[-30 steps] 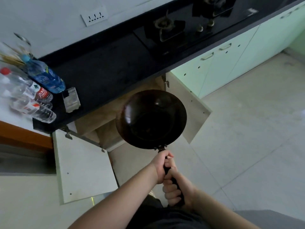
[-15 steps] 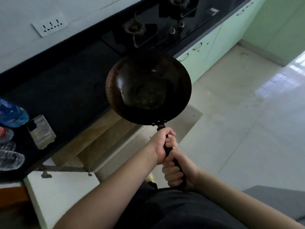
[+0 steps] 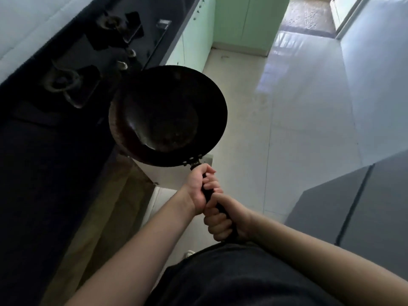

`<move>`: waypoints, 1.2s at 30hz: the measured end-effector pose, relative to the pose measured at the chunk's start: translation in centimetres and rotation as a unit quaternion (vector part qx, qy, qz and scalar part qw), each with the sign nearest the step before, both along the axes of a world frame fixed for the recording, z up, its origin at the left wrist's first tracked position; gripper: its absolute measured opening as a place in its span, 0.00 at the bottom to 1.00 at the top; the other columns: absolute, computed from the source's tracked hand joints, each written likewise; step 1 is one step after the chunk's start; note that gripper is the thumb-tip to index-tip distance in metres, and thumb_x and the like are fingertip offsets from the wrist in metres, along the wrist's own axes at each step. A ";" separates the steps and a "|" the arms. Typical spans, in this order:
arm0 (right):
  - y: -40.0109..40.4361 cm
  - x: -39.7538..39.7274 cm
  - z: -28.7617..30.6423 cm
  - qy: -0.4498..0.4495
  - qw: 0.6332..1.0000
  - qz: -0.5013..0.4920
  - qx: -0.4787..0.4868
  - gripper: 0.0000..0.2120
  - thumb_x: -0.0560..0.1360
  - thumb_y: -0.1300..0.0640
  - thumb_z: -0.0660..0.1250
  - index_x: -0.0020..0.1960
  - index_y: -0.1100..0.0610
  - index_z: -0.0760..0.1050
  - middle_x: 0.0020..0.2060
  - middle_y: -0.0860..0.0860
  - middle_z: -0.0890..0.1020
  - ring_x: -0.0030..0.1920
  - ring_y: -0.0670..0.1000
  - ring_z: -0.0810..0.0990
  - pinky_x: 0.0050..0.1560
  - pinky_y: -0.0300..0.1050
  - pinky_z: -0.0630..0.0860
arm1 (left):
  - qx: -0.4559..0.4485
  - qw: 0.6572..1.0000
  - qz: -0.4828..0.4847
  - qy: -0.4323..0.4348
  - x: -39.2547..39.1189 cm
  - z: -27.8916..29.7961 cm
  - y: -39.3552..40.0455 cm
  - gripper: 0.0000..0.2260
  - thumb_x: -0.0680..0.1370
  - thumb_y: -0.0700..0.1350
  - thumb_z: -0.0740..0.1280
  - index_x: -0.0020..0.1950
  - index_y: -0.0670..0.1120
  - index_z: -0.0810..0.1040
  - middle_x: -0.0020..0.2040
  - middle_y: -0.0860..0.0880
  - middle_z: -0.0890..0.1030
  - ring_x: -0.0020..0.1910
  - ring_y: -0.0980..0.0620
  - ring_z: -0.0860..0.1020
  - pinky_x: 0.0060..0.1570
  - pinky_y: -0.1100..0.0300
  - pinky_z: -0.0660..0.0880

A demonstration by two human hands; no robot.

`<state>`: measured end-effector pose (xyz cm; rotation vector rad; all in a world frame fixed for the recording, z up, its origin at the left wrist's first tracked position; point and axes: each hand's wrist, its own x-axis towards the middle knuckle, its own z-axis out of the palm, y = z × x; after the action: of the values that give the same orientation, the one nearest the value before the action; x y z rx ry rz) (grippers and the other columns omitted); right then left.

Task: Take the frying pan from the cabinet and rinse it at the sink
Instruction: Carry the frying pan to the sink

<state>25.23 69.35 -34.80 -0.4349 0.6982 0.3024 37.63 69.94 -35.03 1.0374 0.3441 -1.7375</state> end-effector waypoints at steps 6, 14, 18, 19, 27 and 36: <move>-5.9 -2.3 -0.6 -0.029 0.996 -0.077 0.022 0.13 0.66 0.55 0.59 0.27 0.51 0.58 0.18 0.45 0.59 0.17 0.43 0.57 0.20 0.34 0.51 | 0.016 0.997 -0.080 -0.019 -2.3 -0.1 -7.9 0.15 0.74 0.41 0.58 0.31 0.51 0.57 0.19 0.54 0.58 0.15 0.55 0.58 0.19 0.66 0.60; -15.2 -5.9 -0.3 -0.021 0.989 -0.144 0.037 0.14 0.67 0.56 0.59 0.28 0.51 0.55 0.20 0.45 0.57 0.18 0.44 0.54 0.21 0.35 0.50 | 0.042 0.990 -0.132 -0.025 -6.2 0.3 -18.5 0.16 0.74 0.40 0.58 0.27 0.50 0.59 0.18 0.54 0.58 0.15 0.55 0.58 0.19 0.66 0.60; -19.0 -8.0 -0.1 -0.003 0.985 -0.170 0.036 0.14 0.66 0.56 0.59 0.27 0.51 0.56 0.20 0.46 0.57 0.18 0.44 0.54 0.21 0.34 0.49 | 0.051 0.986 -0.159 -0.024 -8.5 0.0 -23.0 0.17 0.73 0.40 0.59 0.27 0.49 0.59 0.18 0.54 0.58 0.15 0.55 0.58 0.19 0.67 0.60; -19.8 -8.5 -0.1 0.001 0.983 -0.180 0.039 0.14 0.67 0.56 0.59 0.27 0.51 0.56 0.20 0.46 0.57 0.18 0.44 0.54 0.21 0.34 0.49 | 0.053 0.984 -0.169 -0.024 -9.0 -0.1 -23.9 0.16 0.73 0.40 0.59 0.27 0.50 0.59 0.19 0.54 0.58 0.15 0.55 0.58 0.20 0.66 0.60; -26.5 -10.6 -0.4 0.022 0.966 -0.249 0.060 0.13 0.67 0.56 0.58 0.26 0.53 0.59 0.19 0.46 0.58 0.16 0.44 0.55 0.20 0.32 0.51 | 0.057 0.974 -0.221 -0.001 -11.9 -1.2 -31.8 0.16 0.74 0.40 0.59 0.29 0.50 0.58 0.18 0.54 0.58 0.14 0.56 0.58 0.19 0.68 0.61; -36.5 -9.8 -0.6 0.053 0.949 -0.306 0.052 0.13 0.67 0.57 0.58 0.27 0.53 0.58 0.18 0.47 0.58 0.16 0.44 0.55 0.19 0.30 0.53 | 0.050 0.965 -0.258 0.018 -11.9 -2.0 -42.9 0.18 0.74 0.40 0.59 0.26 0.49 0.58 0.18 0.54 0.58 0.15 0.55 0.58 0.20 0.68 0.60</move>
<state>15.40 32.82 -35.37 -0.0850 0.8821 -0.2270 25.75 27.01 -37.08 1.2454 0.1927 -2.2243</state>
